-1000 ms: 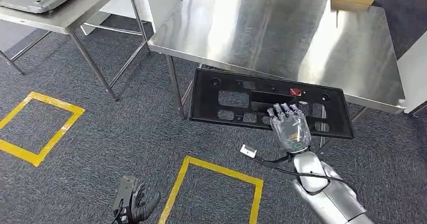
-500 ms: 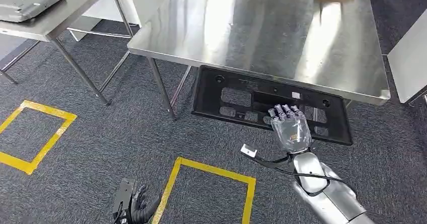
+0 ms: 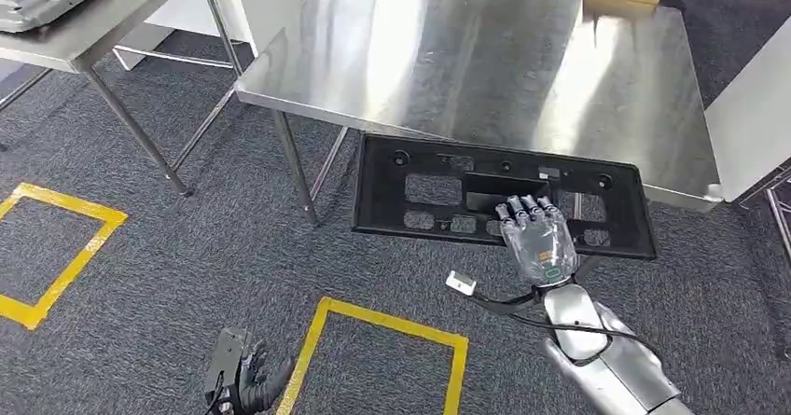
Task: Take the parts from the cabinet and place them on the table.
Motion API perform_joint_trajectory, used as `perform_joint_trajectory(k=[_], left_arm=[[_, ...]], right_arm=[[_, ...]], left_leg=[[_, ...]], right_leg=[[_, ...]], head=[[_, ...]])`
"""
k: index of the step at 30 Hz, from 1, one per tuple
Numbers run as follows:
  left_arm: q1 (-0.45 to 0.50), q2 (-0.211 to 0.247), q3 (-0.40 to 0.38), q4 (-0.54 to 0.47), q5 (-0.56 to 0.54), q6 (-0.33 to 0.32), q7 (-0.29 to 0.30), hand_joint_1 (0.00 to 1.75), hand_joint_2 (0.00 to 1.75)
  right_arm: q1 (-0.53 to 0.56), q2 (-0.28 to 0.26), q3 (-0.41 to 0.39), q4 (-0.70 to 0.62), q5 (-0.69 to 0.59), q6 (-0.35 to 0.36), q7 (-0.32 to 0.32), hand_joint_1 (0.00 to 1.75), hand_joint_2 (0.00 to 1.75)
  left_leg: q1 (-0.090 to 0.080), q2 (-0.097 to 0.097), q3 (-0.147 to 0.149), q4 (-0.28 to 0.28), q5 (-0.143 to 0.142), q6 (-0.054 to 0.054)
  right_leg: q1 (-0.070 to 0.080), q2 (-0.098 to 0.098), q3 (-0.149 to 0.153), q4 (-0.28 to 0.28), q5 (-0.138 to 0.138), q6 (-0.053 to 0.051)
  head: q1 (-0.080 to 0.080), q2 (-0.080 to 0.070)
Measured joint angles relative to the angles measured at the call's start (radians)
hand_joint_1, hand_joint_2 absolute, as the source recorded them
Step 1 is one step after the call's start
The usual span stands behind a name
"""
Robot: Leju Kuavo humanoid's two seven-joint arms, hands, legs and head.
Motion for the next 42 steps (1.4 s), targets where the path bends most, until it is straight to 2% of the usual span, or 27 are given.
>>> perform_joint_trajectory(k=[2,4,5,7,9,11,12,14,15,16,17,19,20,21,23,24,25,27,30,31,32,35,36,37,38,40,42], left_arm=[[0.0,0.0,0.0,0.002,0.0,0.0,0.0,0.0,1.75],[0.0,0.0,0.0,0.003,0.0,0.0,0.0,0.0,1.75],[-0.001,0.0,0.0,0.003,0.0,0.0,0.0,0.0,1.75],[0.0,0.0,0.0,0.003,0.0,0.003,0.0,0.0,1.75],[0.001,0.0,-0.001,0.003,0.0,0.003,0.0,0.0,1.75],[0.0,0.0,-0.001,0.003,0.0,0.003,0.0,0.0,1.75],[0.0,0.0,-0.001,0.003,0.0,0.003,-0.001,0.0,1.75],[0.002,0.0,-0.001,0.003,0.0,0.004,-0.001,0.0,1.75],[0.004,0.001,-0.001,0.004,0.0,0.004,-0.001,0.0,1.75],[0.004,0.002,-0.001,0.004,0.003,0.005,-0.002,0.0,1.75],[0.005,0.002,-0.001,0.004,0.007,0.006,-0.002,0.0,1.75],[0.004,0.003,-0.001,0.004,0.01,0.007,-0.003,0.0,1.75],[0.004,0.003,-0.001,0.003,0.011,0.008,-0.003,0.0,1.75],[0.003,0.004,-0.001,0.003,0.016,0.009,-0.003,0.0,1.75],[0.005,0.004,-0.002,0.002,0.02,0.009,-0.005,0.0,1.75],[0.005,0.004,-0.002,0.002,0.021,0.009,-0.005,0.0,1.75],[0.005,0.005,-0.001,0.001,0.023,0.009,-0.005,0.0,1.75],[0.003,0.004,-0.001,-0.001,0.027,0.011,-0.007,0.0,1.75],[0.007,0.004,-0.003,0.0,0.027,0.01,-0.007,0.0,1.75],[0.01,0.004,-0.003,0.0,0.028,0.009,-0.006,0.0,1.75],[0.012,0.004,-0.003,0.0,0.028,0.009,-0.006,0.0,1.75],[0.014,0.004,-0.003,0.0,0.029,0.009,-0.006,0.0,1.75],[0.013,0.005,-0.002,0.001,0.03,0.009,-0.006,0.0,1.75],[0.013,0.006,-0.003,0.0,0.031,0.009,-0.006,0.0,1.75],[0.014,0.006,-0.003,0.0,0.031,0.008,-0.006,0.0,1.75],[0.014,0.007,-0.004,0.0,0.031,0.009,-0.006,0.0,1.75],[0.009,0.007,-0.006,0.0,0.031,0.009,-0.007,0.0,1.75]], right_arm=[[0.003,-0.001,0.0,0.001,0.0,-0.001,-0.003,1.75,1.75],[0.003,-0.002,-0.002,0.001,0.0,-0.003,-0.003,1.75,1.75],[0.002,-0.003,-0.002,0.002,0.0,-0.005,-0.003,1.75,1.75],[0.003,-0.004,-0.002,0.002,0.0,-0.008,-0.005,1.75,1.75],[0.005,-0.005,-0.002,0.002,0.0,-0.008,-0.007,1.75,1.75],[0.005,-0.004,-0.003,0.001,0.0,-0.008,-0.007,1.75,1.75],[0.005,-0.005,-0.003,0.001,0.0,-0.008,-0.007,1.75,1.75],[0.005,-0.005,-0.003,0.001,0.0,-0.008,-0.007,1.75,1.75],[0.005,-0.005,-0.003,0.001,0.0,-0.008,-0.01,1.75,1.75],[0.006,-0.005,-0.003,0.001,0.0,-0.008,-0.011,1.75,1.75],[0.006,-0.004,-0.003,0.001,0.0,-0.008,-0.011,1.75,1.75],[0.006,-0.002,-0.003,0.001,0.0,-0.008,-0.012,1.75,1.75],[0.006,0.0,-0.003,0.001,0.0,-0.007,-0.012,1.75,1.75],[0.005,0.001,-0.003,0.001,0.0,-0.006,-0.011,1.75,1.75],[0.007,0.001,-0.003,0.001,0.0,-0.002,-0.011,1.75,1.75],[0.01,0.001,-0.002,0.0,0.0,0.001,-0.011,1.75,1.75],[0.009,0.001,-0.002,-0.002,0.0,0.003,-0.012,1.75,1.75],[0.006,0.002,-0.002,-0.005,0.0,0.005,-0.012,1.75,1.75],[0.007,0.001,-0.002,-0.005,0.0,0.008,-0.012,1.75,1.75],[0.01,0.001,-0.001,-0.005,0.0,0.008,-0.013,1.75,1.75],[0.012,0.001,-0.001,-0.005,0.0,0.008,-0.013,1.75,1.75],[0.013,0.0,-0.002,-0.005,0.0,0.008,-0.013,1.75,1.75],[0.013,0.001,-0.001,-0.003,0.0,0.008,-0.013,1.75,1.75],[0.011,0.0,0.0,-0.003,0.0,0.008,-0.013,1.75,1.75],[0.015,0.001,0.0,-0.003,0.0,0.008,-0.012,1.75,1.75],[0.015,0.001,0.0,-0.003,0.0,0.008,-0.009,1.75,1.75],[0.004,0.003,0.0,-0.004,0.0,0.012,-0.006,1.75,1.75]], left_leg=[[0.002,0.0,0.011,0.001,-0.009,-0.005],[0.006,-0.001,0.026,0.006,-0.023,-0.016],[0.002,-0.001,0.027,0.01,-0.032,-0.025],[-0.004,-0.001,0.025,0.014,-0.039,-0.031],[0.0,0.001,0.029,0.012,-0.043,-0.036],[0.005,0.0,0.015,0.053,-0.064,-0.05],[0.006,-0.002,-0.015,0.112,-0.093,-0.055],[0.007,-0.001,-0.11,0.276,-0.157,-0.062],[0.007,-0.001,-0.15,0.333,-0.165,-0.062],[0.007,-0.002,-0.17,0.343,-0.146,-0.058],[0.007,-0.002,-0.164,0.304,-0.103,-0.053],[0.002,-0.005,-0.095,0.126,0.01,-0.03],[-0.004,-0.011,-0.062,0.048,0.045,-0.013],[-0.007,-0.006,-0.048,0.032,0.022,-0.004],[-0.014,-0.005,-0.042,0.015,0.018,0.005],[-0.015,-0.006,-0.037,0.003,0.014,0.008],[-0.013,-0.008,-0.013,-0.01,0.015,0.014],[-0.006,-0.004,0.016,-0.023,0.016,0.017],[-0.005,-0.007,0.024,-0.022,0.002,0.014],[-0.005,-0.008,0.028,-0.022,-0.003,0.011],[-0.003,-0.008,0.036,-0.021,-0.01,0.006],[0.007,-0.008,0.065,-0.009,-0.042,-0.016],[0.004,-0.008,0.069,-0.003,-0.05,-0.025],[0.001,-0.006,0.063,-0.001,-0.057,-0.032],[0.0,-0.006,0.058,0.0,-0.061,-0.034],[0.006,-0.005,0.063,0.01,-0.064,-0.04],[0.01,-0.005,0.006,0.102,-0.056,-0.05]], right_leg=[[-0.005,-0.001,0.011,-0.059,0.049,0.021],[-0.014,-0.011,0.089,-0.243,0.141,0.046],[-0.014,-0.025,0.11,-0.295,0.154,0.045],[-0.008,-0.014,0.119,-0.298,0.15,0.019],[-0.004,-0.01,0.12,-0.298,0.146,0.007],[-0.013,-0.006,0.133,-0.3,0.14,-0.009],[-0.012,-0.006,0.139,-0.3,0.135,-0.016],[-0.009,-0.006,0.148,-0.3,0.127,-0.027],[-0.007,-0.005,0.152,-0.3,0.123,-0.03],[-0.005,-0.001,0.158,-0.3,0.119,-0.034],[-0.003,0.002,0.165,-0.3,0.114,-0.033],[0.002,0.008,0.184,-0.301,0.102,-0.032],[0.001,0.008,0.188,-0.303,0.098,-0.033],[0.013,0.01,0.191,-0.304,0.091,-0.024],[0.005,0.01,0.201,-0.307,0.098,-0.015],[0.011,0.009,0.201,-0.294,0.11,-0.002],[0.015,0.009,0.208,-0.296,0.109,0.0],[0.01,0.002,0.186,-0.241,0.07,-0.004],[0.001,0.002,0.049,-0.028,-0.007,0.004],[-0.003,0.002,0.025,-0.008,-0.005,0.012],[-0.009,0.0,0.025,-0.034,0.016,0.024],[-0.03,-0.012,0.117,-0.3,0.174,0.08],[-0.019,-0.015,0.114,-0.305,0.152,0.065],[-0.012,-0.015,0.123,-0.312,0.139,0.032],[-0.016,-0.011,0.126,-0.309,0.151,0.018],[-0.018,-0.007,0.134,-0.306,0.144,0.006],[-0.021,-0.006,0.15,-0.309,0.133,-0.01]], head=[[0.0,0.0],[0.0,0.0],[0.004,0.0],[0.003,0.0],[0.003,0.0],[-0.001,0.0],[-0.003,0.0],[-0.003,0.0],[-0.003,0.0],[-0.003,0.0],[-0.003,0.0],[-0.003,0.0],[-0.003,0.0],[0.0,0.0],[-0.001,0.0],[-0.001,0.0],[-0.001,0.0],[0.0,0.0],[0.002,0.0],[0.001,0.0],[0.0,0.0],[0.003,0.0],[0.006,0.0],[0.01,0.0],[0.003,0.0],[-0.001,0.0],[-0.003,0.0]])
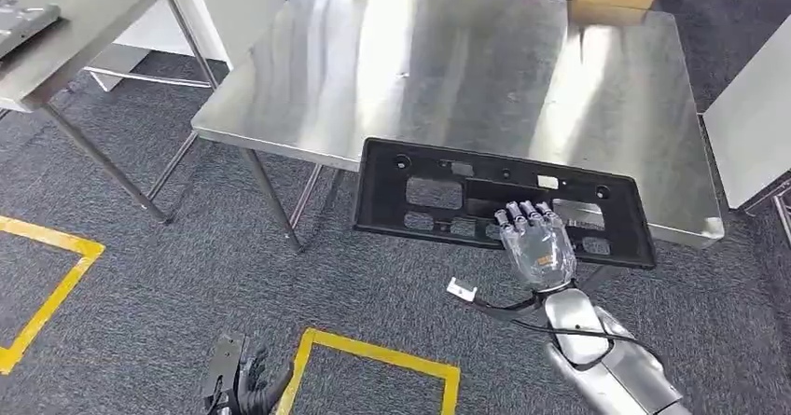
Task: Take the parts from the cabinet and place them on the table.
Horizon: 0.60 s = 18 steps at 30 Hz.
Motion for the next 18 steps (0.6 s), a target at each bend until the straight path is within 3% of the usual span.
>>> perform_joint_trajectory(k=[1,3,4,5,6,7,9,10,11,12,13,14,15,16,17,18], left_arm=[[-0.001,0.0,-0.003,0.0,0.0,0.0,0.0,0.0,1.75],[-0.001,0.0,-0.004,0.002,0.0,0.0,0.0,0.0,1.75],[-0.001,0.0,-0.005,0.003,0.0,-0.001,0.0,0.0,1.75],[-0.001,0.001,-0.007,0.003,0.0,-0.002,0.0,0.0,1.75],[-0.001,0.002,-0.008,0.004,0.0,-0.001,0.0,0.0,1.75],[-0.001,0.002,-0.008,0.004,0.0,-0.001,0.0,0.0,1.75],[-0.004,0.005,-0.011,0.004,0.0,0.0,0.0,0.0,1.75],[-0.007,0.008,-0.011,0.005,0.0,0.001,0.001,0.0,1.75],[-0.007,0.008,-0.013,0.004,0.0,0.002,0.003,0.0,1.75],[-0.006,0.007,-0.013,0.003,0.002,0.003,0.004,0.0,1.75],[-0.008,0.007,-0.013,0.003,0.002,0.004,0.004,0.0,1.75],[-0.007,0.007,-0.014,0.003,0.003,0.005,0.004,0.0,1.75],[-0.008,0.006,-0.014,0.003,0.004,0.008,0.004,0.0,1.75],[-0.011,0.007,-0.014,0.003,0.005,0.008,0.005,0.0,1.75],[-0.011,0.006,-0.014,0.003,0.006,0.008,0.005,0.0,1.75],[-0.007,0.006,-0.015,0.003,0.006,0.008,0.005,0.0,1.75]], right_arm=[[-0.005,0.001,0.0,0.0,-0.001,0.001,0.0,1.75,1.75],[-0.008,0.002,0.0,0.0,0.0,0.001,0.0,1.75,1.75],[-0.006,0.002,0.0,0.001,0.0,0.001,0.002,1.75,1.75],[-0.004,0.002,0.0,0.001,0.0,0.0,0.004,1.75,1.75],[-0.003,0.002,0.0,0.001,0.0,0.0,0.006,1.75,1.75],[-0.003,0.002,0.0,0.0,0.0,-0.001,0.01,1.75,1.75],[-0.003,0.003,0.001,-0.001,0.0,-0.001,0.016,1.75,1.75],[-0.003,0.003,0.002,0.0,0.0,0.0,0.018,1.75,1.75],[-0.005,0.002,0.003,-0.001,0.0,0.001,0.019,1.75,1.75],[-0.004,0.003,0.003,-0.001,0.0,0.003,0.021,1.75,1.75],[-0.004,0.006,0.006,-0.002,0.0,0.006,0.021,1.75,1.75],[-0.008,0.006,0.007,-0.003,0.0,0.011,0.023,1.75,1.75],[-0.009,0.009,0.009,-0.003,0.0,0.012,0.024,1.75,1.75],[-0.017,0.01,0.01,-0.003,0.0,0.014,0.024,1.75,1.75],[-0.018,0.01,0.011,-0.003,0.0,0.016,0.024,1.75,1.75],[-0.017,0.01,0.011,-0.003,0.0,0.016,0.024,1.75,1.75]], left_leg=[[0.001,0.0,-0.046,0.071,-0.01,-0.006],[0.003,0.0,-0.145,0.199,-0.073,-0.014],[0.003,0.0,-0.179,0.225,-0.096,-0.013],[0.003,0.0,-0.192,0.211,-0.091,-0.01],[0.003,0.0,-0.185,0.164,-0.063,-0.004],[0.001,-0.001,-0.163,0.093,-0.015,0.005],[-0.012,-0.004,-0.112,-0.074,0.135,0.038],[-0.019,-0.01,-0.116,-0.068,0.129,0.041],[-0.025,-0.012,-0.104,-0.084,0.108,0.045],[-0.026,-0.012,-0.093,-0.094,0.112,0.051],[-0.026,-0.01,-0.075,-0.103,0.113,0.055],[-0.019,-0.01,-0.052,-0.116,0.115,0.055],[-0.02,-0.009,-0.036,-0.123,0.108,0.051],[-0.018,-0.008,-0.028,-0.124,0.102,0.058],[-0.018,-0.009,-0.023,-0.124,0.094,0.059],[-0.018,-0.01,-0.015,-0.124,0.084,0.06]], right_leg=[[0.001,0.0,0.007,0.0,-0.007,-0.01],[0.005,0.002,0.024,0.0,-0.023,-0.018],[0.007,0.004,0.034,0.0,-0.033,-0.018],[0.009,0.007,0.047,0.0,-0.043,-0.018],[0.011,0.01,0.062,-0.001,-0.053,-0.018],[0.014,0.011,0.078,-0.002,-0.064,-0.018],[0.016,0.011,0.102,-0.006,-0.087,-0.016],[0.023,0.014,0.116,-0.007,-0.096,-0.008],[0.017,0.017,0.11,-0.018,-0.101,-0.002],[0.021,0.018,0.137,-0.019,-0.093,0.005],[0.025,0.018,0.136,-0.014,-0.084,0.021],[0.032,0.017,0.129,0.0,-0.088,0.021],[0.024,0.009,0.106,0.055,-0.085,0.023],[0.024,0.007,0.063,0.126,-0.09,0.022],[0.025,0.006,0.011,0.2,-0.111,0.013],[0.024,0.006,-0.04,0.261,-0.15,0.006]], head=[[0.0,0.0],[-0.001,0.0],[-0.001,0.0],[-0.001,0.0],[-0.001,0.0],[-0.002,0.0],[-0.001,0.0],[0.007,0.0],[0.005,0.0],[0.003,0.0],[0.0,0.0],[0.002,0.0],[0.001,0.0],[0.002,0.0],[0.002,0.0],[0.002,0.0]])
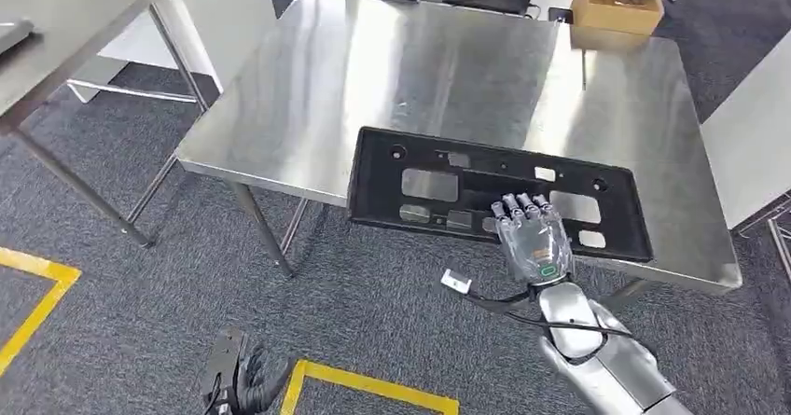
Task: Take the parts from the cabinet and place them on the table.
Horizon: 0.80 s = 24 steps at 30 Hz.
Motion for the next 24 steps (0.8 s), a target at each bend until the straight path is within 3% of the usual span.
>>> perform_joint_trajectory(k=[1,2,3,4,5,6,7,8,9,10,11,12,14,16,17,18,19,21,22,23,24], left_arm=[[0.002,0.0,0.0,0.0,0.0,0.0,0.0,0.0,1.75],[0.004,0.0,0.0,0.001,0.001,0.0,0.0,0.0,1.75],[0.004,0.0,0.0,0.001,0.001,0.0,0.0,0.0,1.75],[0.004,0.0,0.0,0.001,0.001,0.0,0.0,0.0,1.75],[0.004,0.0,0.0,0.001,0.001,0.0,0.0,0.0,1.75],[0.006,0.0,0.0,0.001,0.001,0.0,0.0,0.0,1.75],[0.004,0.0,0.0,0.002,0.002,0.001,0.0,0.0,1.75],[0.008,0.0,0.001,0.001,0.004,0.004,0.001,0.0,1.75],[0.011,0.001,0.0,0.0,0.004,0.01,0.003,0.0,1.75],[0.012,0.001,0.001,0.0,-0.002,0.024,0.004,0.0,1.75],[0.014,0.0,0.001,-0.003,-0.013,0.037,0.008,0.0,1.75],[0.015,0.001,0.001,-0.007,-0.022,0.048,0.013,0.0,1.75],[0.015,0.001,0.001,-0.011,-0.028,0.055,0.017,0.0,1.75],[0.02,0.001,0.001,-0.011,-0.029,0.057,0.019,0.0,1.75],[0.021,0.001,0.001,-0.011,-0.029,0.057,0.019,0.0,1.75],[0.022,0.001,0.001,-0.011,-0.029,0.058,0.019,0.0,1.75],[0.022,0.002,0.001,-0.011,-0.029,0.058,0.019,0.0,1.75],[0.024,0.002,0.002,-0.013,-0.029,0.058,0.024,0.0,1.75],[0.028,0.002,0.004,-0.02,-0.027,0.058,0.03,0.0,1.75],[0.032,0.002,0.005,-0.023,-0.022,0.056,0.036,0.0,1.75],[0.038,0.0,0.006,-0.03,-0.021,0.056,0.037,0.0,1.75]], right_arm=[[0.002,0.0,0.0,0.001,0.0,0.0,0.0,1.75,1.75],[0.004,0.0,0.001,0.002,0.0,0.0,-0.002,1.75,1.75],[0.004,0.0,0.001,0.002,0.0,0.0,-0.003,1.75,1.75],[0.003,0.0,0.001,0.002,0.0,0.0,-0.003,1.75,1.75],[0.003,0.0,0.001,0.003,0.0,0.0,-0.003,1.75,1.75],[0.005,0.001,0.001,0.003,0.0,0.0,-0.003,1.75,1.75],[0.005,0.001,0.002,0.006,0.0,0.001,-0.003,1.75,1.75],[0.003,0.003,0.004,0.008,0.0,0.006,-0.003,1.75,1.75],[0.008,0.005,0.005,0.008,0.0,0.008,-0.002,1.75,1.75],[0.007,0.007,0.005,0.007,0.0,0.016,-0.001,1.75,1.75],[0.007,0.009,0.006,0.007,0.0,0.018,0.002,1.75,1.75],[0.006,0.013,0.006,0.006,0.0,0.02,0.004,1.75,1.75],[0.002,0.015,0.007,0.006,0.0,0.021,0.01,1.75,1.75],[0.003,0.018,0.009,0.006,0.0,0.024,0.01,1.75,1.75],[0.004,0.02,0.011,0.006,0.0,0.025,0.01,1.75,1.75],[0.004,0.02,0.013,0.006,0.0,0.026,0.01,1.75,1.75],[0.004,0.021,0.015,0.006,0.0,0.027,0.01,1.75,1.75],[0.003,0.024,0.016,0.006,0.0,0.034,0.01,1.75,1.75],[0.002,0.026,0.016,0.007,0.0,0.035,0.01,1.75,1.75],[-0.003,0.029,0.016,0.009,0.0,0.037,0.009,1.75,1.75],[-0.005,0.031,0.014,0.013,0.0,0.039,0.005,1.75,1.75]], left_leg=[[0.0,-0.002,0.011,0.0,-0.011,0.0],[0.0,-0.004,0.024,0.0,-0.022,-0.001],[0.0,-0.006,0.04,0.001,-0.034,-0.002],[0.0,-0.008,0.057,0.001,-0.047,-0.005],[0.0,-0.009,0.075,0.001,-0.06,-0.008],[-0.002,-0.009,0.078,0.001,-0.072,-0.014],[-0.007,-0.008,0.096,0.017,-0.087,-0.018],[-0.009,-0.011,0.092,0.016,-0.099,-0.024],[-0.008,-0.008,0.097,0.019,-0.105,-0.028],[-0.008,-0.008,0.098,0.023,-0.107,-0.03],[-0.006,-0.007,0.094,0.029,-0.108,-0.031],[-0.005,-0.005,0.079,0.064,-0.108,-0.036],[0.003,0.002,0.0,0.193,-0.141,-0.056],[0.011,0.006,-0.093,0.314,-0.202,-0.07],[0.013,0.007,-0.125,0.337,-0.209,-0.072],[0.015,0.008,-0.135,0.318,-0.184,-0.071],[0.015,0.008,-0.121,0.263,-0.137,-0.067],[0.013,0.008,-0.049,0.086,-0.018,-0.051],[0.009,0.008,-0.027,0.034,-0.001,-0.04],[0.002,0.011,-0.034,0.028,-0.016,-0.036],[-0.002,0.008,-0.03,0.03,-0.014,-0.031]], right_leg=[[0.0,0.0,-0.039,0.035,-0.039,0.0],[0.0,0.0,-0.06,0.033,-0.056,0.008],[-0.002,-0.001,-0.063,-0.004,-0.051,0.017],[-0.005,-0.001,-0.053,-0.065,-0.022,0.029],[-0.008,-0.003,-0.036,-0.148,0.037,0.044],[-0.012,-0.008,-0.024,-0.233,0.13,0.068],[-0.006,-0.017,-0.029,-0.274,0.19,0.068],[-0.004,-0.02,-0.007,-0.265,0.192,0.036],[-0.004,-0.015,-0.011,-0.264,0.199,0.018],[-0.002,-0.015,-0.011,-0.263,0.195,0.011],[-0.01,-0.014,-0.003,-0.264,0.195,0.006],[-0.013,-0.012,0.004,-0.267,0.191,0.0],[-0.014,-0.013,0.014,-0.267,0.178,-0.019],[-0.011,-0.011,0.021,-0.267,0.169,-0.028],[-0.011,-0.01,0.024,-0.267,0.165,-0.029],[-0.01,-0.008,0.03,-0.267,0.16,-0.028],[-0.009,-0.007,0.038,-0.267,0.154,-0.026],[-0.006,-0.005,0.057,-0.269,0.144,-0.025],[-0.007,-0.005,0.061,-0.271,0.141,-0.023],[-0.003,-0.004,0.061,-0.273,0.14,-0.019],[-0.005,-0.004,0.057,-0.274,0.138,-0.015]], head=[[0.0,0.0],[0.0,0.0],[0.0,0.0],[0.0,0.0],[0.0,0.0],[0.001,0.0],[0.003,0.0],[0.008,0.0],[-0.002,0.0],[0.003,0.0],[0.0,0.0],[0.002,0.0],[-0.003,0.0],[-0.003,0.0],[-0.004,0.0],[-0.004,0.0],[-0.004,0.0],[-0.004,0.0],[-0.001,0.0],[0.002,0.0],[-0.004,0.0]])
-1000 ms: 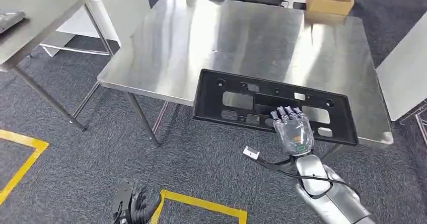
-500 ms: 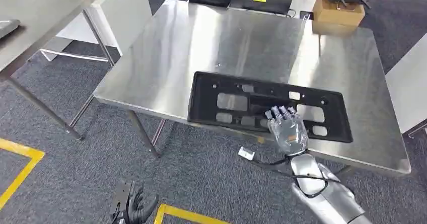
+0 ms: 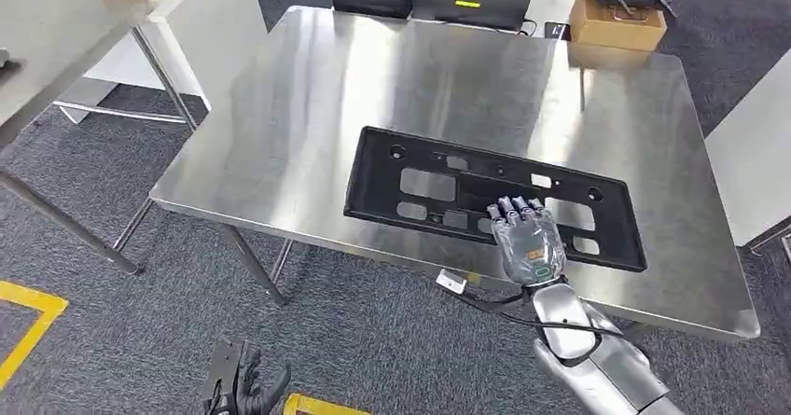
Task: Take the parts from the cabinet and place them on the table.
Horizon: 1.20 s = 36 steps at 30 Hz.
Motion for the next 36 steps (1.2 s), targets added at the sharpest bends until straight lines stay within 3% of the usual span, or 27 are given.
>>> perform_joint_trajectory(k=[1,2,3,8,9,11,16,36], left_arm=[[0.007,-0.001,0.001,-0.002,0.001,0.0,0.0,0.0,1.75],[0.013,-0.002,0.002,-0.004,0.002,-0.001,0.001,0.0,1.75],[0.015,-0.002,0.004,-0.006,0.002,-0.002,0.002,0.0,1.75],[0.025,-0.003,0.007,-0.016,-0.008,-0.003,0.007,0.0,1.75],[0.027,-0.003,0.006,-0.017,-0.012,-0.003,0.01,0.0,1.75],[0.03,-0.003,0.005,-0.021,-0.016,-0.002,0.017,0.0,1.75],[0.038,-0.003,-0.005,-0.029,-0.019,0.001,0.02,0.0,1.75],[0.055,-0.008,-0.008,-0.065,-0.074,0.013,0.072,0.0,1.75]], right_arm=[[0.0,0.006,-0.004,0.006,0.0,0.0,-0.008,1.75,1.75],[-0.001,0.008,-0.011,0.015,0.0,-0.001,-0.016,1.75,1.75],[-0.007,0.016,-0.027,0.034,0.0,-0.006,-0.027,1.75,1.75],[-0.051,0.04,-0.12,0.146,0.0,-0.06,-0.06,1.75,1.75],[-0.066,0.047,-0.153,0.189,0.0,-0.084,-0.067,1.75,1.75],[-0.095,0.057,-0.206,0.253,0.0,-0.108,-0.073,1.75,1.75],[-0.148,0.079,-0.309,0.387,0.0,-0.133,-0.086,1.75,1.75],[-0.226,0.117,-0.483,0.723,0.0,-0.098,0.008,1.75,1.75]], left_leg=[[-0.002,0.0,0.003,-0.004,0.01,0.004],[0.002,0.0,0.005,-0.006,0.015,-0.02],[-0.003,-0.002,0.005,-0.004,0.016,-0.018],[-0.011,-0.008,0.004,-0.004,0.014,-0.004],[-0.012,-0.007,0.004,-0.004,0.013,-0.002],[-0.013,-0.007,0.004,-0.004,0.014,0.001],[-0.016,-0.007,0.004,-0.004,0.015,0.008],[-0.015,-0.007,0.004,-0.004,0.016,0.01]], right_leg=[[0.001,0.0,0.002,0.0,-0.004,0.005],[0.016,-0.001,0.001,0.004,-0.009,-0.001],[0.009,-0.002,0.001,0.005,-0.008,0.0],[0.01,-0.007,0.008,-0.003,-0.008,0.003],[0.009,-0.007,0.008,-0.005,-0.007,0.01],[0.008,-0.007,0.01,-0.007,-0.006,0.011],[0.005,-0.007,0.01,-0.008,-0.004,0.016],[0.002,-0.007,0.008,-0.009,-0.002,0.018]], head=[[0.0,0.0],[0.001,0.0],[0.001,0.0],[0.001,0.0],[0.001,0.0],[0.001,0.0],[0.001,0.0],[0.001,0.0]])
